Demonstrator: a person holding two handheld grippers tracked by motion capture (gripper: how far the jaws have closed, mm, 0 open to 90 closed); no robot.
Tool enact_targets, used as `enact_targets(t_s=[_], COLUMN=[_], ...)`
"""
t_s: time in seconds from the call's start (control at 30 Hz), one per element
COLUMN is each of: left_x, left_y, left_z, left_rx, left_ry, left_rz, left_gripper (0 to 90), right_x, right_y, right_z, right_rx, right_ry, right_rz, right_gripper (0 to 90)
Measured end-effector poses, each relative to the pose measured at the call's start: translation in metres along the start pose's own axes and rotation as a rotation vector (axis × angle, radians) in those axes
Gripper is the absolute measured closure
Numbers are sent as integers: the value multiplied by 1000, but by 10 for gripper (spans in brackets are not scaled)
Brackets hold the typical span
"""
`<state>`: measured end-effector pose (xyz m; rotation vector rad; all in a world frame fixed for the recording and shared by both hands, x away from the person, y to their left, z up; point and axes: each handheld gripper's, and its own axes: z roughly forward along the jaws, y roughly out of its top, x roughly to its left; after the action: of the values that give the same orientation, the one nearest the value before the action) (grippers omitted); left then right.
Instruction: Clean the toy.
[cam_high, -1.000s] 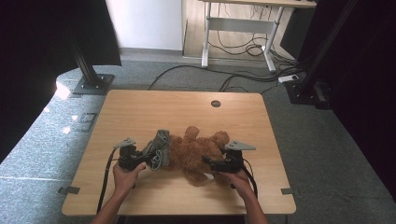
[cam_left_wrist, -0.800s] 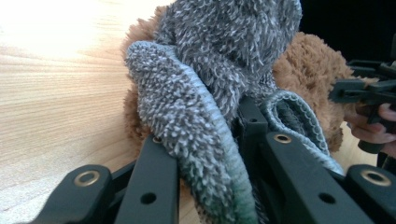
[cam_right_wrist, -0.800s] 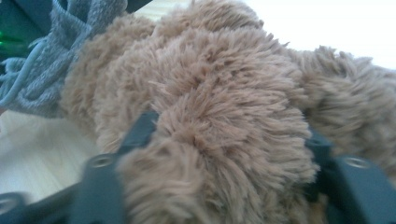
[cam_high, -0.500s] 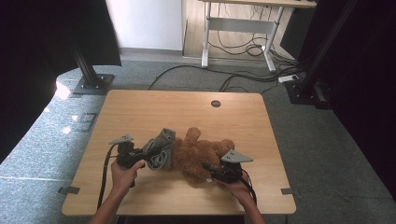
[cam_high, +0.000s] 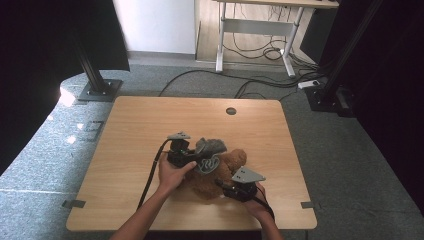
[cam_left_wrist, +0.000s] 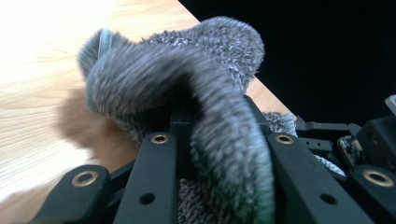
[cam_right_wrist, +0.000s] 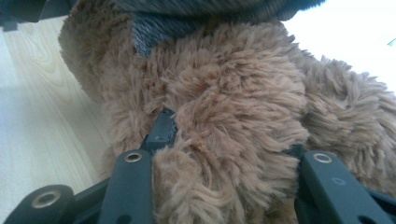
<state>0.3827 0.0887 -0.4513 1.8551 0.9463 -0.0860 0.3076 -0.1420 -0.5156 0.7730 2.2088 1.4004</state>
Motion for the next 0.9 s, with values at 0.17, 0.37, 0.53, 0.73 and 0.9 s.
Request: enact_targets(t_s=[0.17, 0.37, 0.53, 0.73, 0.9], left_x=[-19, -12, -4, 5, 29], left_y=[10, 1, -5, -15, -41], left_z=[18, 26, 1, -39, -73], left_rx=[59, 66, 55, -9, -65], left_ry=[53, 85, 147, 185, 165], left_rz=[69, 83, 107, 119, 49], left_gripper=[723, 730, 734, 735, 734], right_x=[5, 7, 8, 8, 8], right_y=[0, -1, -2, -2, -3], right_z=[1, 3, 3, 2, 1], right_rx=[1, 10, 3, 0, -8], right_ry=[-27, -55, -47, -49, -49], right_rz=[-31, -48, -36, -38, -22], right_gripper=[551, 552, 556, 557, 554])
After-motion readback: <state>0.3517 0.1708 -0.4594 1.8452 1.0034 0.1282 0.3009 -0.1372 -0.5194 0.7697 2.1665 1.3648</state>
